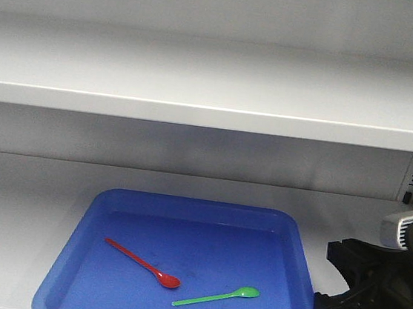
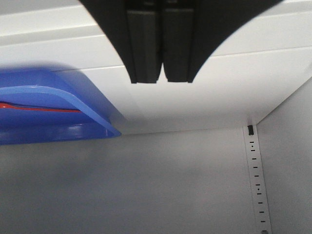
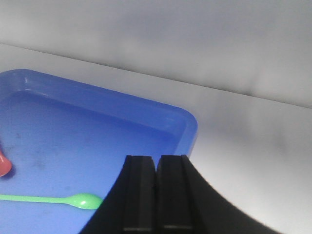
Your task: Sort red and green spoons into left cabinet
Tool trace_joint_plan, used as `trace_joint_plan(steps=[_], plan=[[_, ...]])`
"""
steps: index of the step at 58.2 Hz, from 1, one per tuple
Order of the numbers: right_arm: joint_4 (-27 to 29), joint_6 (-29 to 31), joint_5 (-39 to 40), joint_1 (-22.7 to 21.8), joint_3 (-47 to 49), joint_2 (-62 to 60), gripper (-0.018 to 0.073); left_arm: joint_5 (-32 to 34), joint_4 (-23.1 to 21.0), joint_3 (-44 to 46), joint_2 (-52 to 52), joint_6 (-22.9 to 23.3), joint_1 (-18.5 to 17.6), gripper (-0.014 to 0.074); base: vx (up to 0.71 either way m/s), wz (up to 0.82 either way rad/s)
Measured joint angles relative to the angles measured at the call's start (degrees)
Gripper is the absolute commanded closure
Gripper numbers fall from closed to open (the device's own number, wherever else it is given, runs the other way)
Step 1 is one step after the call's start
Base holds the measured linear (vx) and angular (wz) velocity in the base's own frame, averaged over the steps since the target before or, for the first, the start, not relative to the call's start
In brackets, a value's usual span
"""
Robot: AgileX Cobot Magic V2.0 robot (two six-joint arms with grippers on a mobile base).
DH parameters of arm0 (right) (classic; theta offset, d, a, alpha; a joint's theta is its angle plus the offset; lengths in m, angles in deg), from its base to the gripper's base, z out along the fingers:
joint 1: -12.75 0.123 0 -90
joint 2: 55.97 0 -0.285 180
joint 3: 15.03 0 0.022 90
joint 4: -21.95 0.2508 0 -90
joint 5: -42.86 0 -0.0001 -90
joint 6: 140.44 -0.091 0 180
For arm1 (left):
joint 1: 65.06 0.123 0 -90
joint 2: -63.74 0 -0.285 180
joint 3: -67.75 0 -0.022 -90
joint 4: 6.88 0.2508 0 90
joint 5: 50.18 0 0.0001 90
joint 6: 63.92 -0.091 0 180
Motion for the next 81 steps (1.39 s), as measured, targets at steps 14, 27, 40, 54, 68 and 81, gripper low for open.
trace_joint_plan(steps=[14,27,40,54,68,81], plan=[[0.0,0.0,0.0,0.0,0.0,0.0,0.0564,0.0,0.06,0.0,0.0,0.08,0.0,0.0596,0.0,0.0],[0.0,0.0,0.0,0.0,0.0,0.0,0.0564,0.0,0.07,0.0,0.0,0.08,0.0,0.0596,0.0,0.0],[0.0,0.0,0.0,0.0,0.0,0.0,0.0564,-0.07,0.17,0.0,0.0,0.08,0.0,0.0596,0.0,0.0],[0.0,0.0,0.0,0.0,0.0,0.0,0.0564,-0.51,0.17,0.0,0.0,0.08,0.0,0.0596,0.0,0.0],[0.0,0.0,0.0,0.0,0.0,0.0,0.0564,-0.51,0.17,0.0,0.0,0.08,0.0,0.0596,0.0,0.0],[0.0,0.0,0.0,0.0,0.0,0.0,0.0564,-0.51,0.17,0.0,0.0,0.08,0.0,0.0596,0.0,0.0]])
